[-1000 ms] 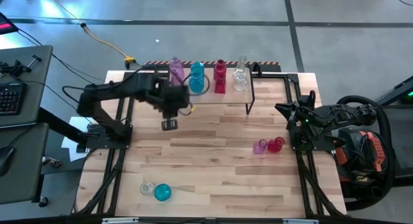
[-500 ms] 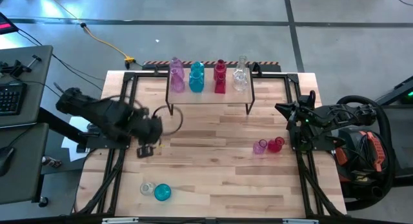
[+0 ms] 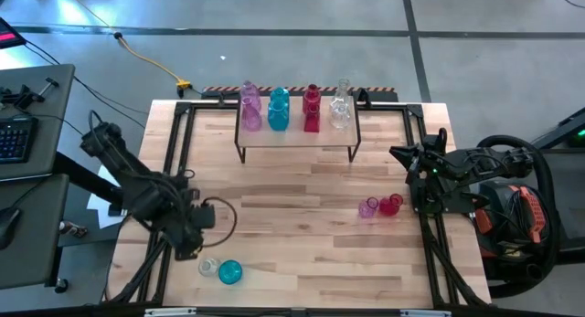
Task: Sort vases onto shelf
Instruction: Put the transparent vase on the shelf aligned with the other transparent vases
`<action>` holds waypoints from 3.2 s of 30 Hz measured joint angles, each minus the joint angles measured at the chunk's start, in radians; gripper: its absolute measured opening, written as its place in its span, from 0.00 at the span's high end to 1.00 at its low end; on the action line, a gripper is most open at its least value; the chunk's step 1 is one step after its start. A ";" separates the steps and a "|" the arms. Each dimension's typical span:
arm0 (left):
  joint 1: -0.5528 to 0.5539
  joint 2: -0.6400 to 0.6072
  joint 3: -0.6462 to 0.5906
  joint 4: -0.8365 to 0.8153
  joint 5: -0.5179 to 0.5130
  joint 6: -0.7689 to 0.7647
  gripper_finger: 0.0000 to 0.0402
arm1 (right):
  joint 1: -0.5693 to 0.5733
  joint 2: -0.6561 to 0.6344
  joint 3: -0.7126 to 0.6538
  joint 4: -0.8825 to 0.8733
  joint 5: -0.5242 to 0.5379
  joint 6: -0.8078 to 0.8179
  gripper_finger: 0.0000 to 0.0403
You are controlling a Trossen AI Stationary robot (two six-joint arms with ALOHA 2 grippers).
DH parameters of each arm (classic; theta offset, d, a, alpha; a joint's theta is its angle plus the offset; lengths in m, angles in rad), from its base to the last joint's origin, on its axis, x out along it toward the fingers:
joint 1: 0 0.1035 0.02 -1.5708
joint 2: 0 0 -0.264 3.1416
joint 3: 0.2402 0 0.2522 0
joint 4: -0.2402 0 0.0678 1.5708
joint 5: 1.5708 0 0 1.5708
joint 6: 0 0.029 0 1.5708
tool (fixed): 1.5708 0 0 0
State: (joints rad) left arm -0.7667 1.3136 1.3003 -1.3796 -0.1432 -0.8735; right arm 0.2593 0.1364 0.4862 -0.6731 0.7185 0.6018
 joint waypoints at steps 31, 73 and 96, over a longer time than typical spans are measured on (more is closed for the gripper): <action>-0.141 0.024 -0.328 0.575 0.128 -0.155 0.82 | 0.000 0.000 0.000 0.000 0.000 0.000 0.89; -0.137 0.012 -0.396 0.641 0.131 -0.215 0.82 | 0.000 0.000 0.000 0.000 0.000 0.000 0.89; -0.136 -0.026 -0.397 0.571 0.109 -0.224 0.82 | 0.000 0.000 0.000 0.000 0.000 0.000 0.89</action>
State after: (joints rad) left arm -0.9028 1.2873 0.9031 -0.8085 -0.0341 -1.0971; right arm 0.2592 0.1360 0.4862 -0.6731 0.7189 0.6018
